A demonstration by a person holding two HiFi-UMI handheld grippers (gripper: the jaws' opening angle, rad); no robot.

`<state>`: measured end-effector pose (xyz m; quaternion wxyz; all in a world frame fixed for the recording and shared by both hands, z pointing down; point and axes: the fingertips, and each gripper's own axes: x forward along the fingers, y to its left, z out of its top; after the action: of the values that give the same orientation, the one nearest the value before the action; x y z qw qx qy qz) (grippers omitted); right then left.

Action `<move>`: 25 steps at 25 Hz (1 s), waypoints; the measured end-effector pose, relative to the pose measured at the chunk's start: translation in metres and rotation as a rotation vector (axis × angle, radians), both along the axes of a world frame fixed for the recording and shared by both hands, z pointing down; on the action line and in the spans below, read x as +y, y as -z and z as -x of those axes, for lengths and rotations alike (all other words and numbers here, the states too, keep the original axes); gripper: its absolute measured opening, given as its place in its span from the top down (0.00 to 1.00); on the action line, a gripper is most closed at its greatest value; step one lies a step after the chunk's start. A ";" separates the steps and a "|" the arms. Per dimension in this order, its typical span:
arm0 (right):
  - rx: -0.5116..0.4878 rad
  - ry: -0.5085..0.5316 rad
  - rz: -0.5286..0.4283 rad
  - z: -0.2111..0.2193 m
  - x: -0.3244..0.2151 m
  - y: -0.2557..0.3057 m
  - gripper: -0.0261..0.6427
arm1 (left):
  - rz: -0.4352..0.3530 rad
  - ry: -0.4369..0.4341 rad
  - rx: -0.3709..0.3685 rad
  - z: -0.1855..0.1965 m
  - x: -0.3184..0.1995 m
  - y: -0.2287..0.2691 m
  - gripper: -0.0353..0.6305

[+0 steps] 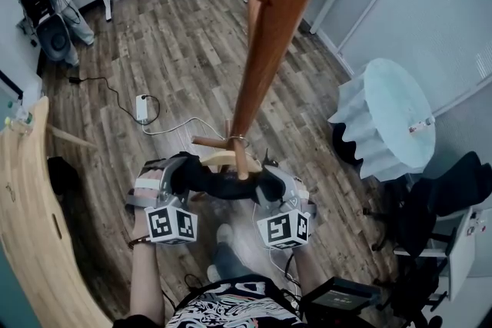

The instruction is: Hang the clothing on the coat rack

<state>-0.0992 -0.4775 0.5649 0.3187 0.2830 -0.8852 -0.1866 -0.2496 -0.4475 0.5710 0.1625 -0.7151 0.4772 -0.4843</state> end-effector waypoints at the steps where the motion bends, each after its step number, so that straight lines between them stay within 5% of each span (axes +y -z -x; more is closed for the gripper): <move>1: 0.001 -0.001 0.000 0.000 -0.001 0.000 0.81 | 0.000 -0.001 -0.002 0.000 -0.001 0.000 0.81; 15: -0.040 -0.070 0.014 -0.005 -0.017 0.001 0.74 | -0.009 0.008 0.010 -0.002 -0.007 -0.006 0.80; 25: -0.054 -0.103 0.022 -0.012 -0.013 0.003 0.67 | 0.001 0.042 0.019 0.007 0.002 -0.010 0.61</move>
<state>-0.0867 -0.4908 0.5619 0.3068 0.3294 -0.8799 -0.1523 -0.2571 -0.4458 0.5811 0.1473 -0.7096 0.4934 -0.4810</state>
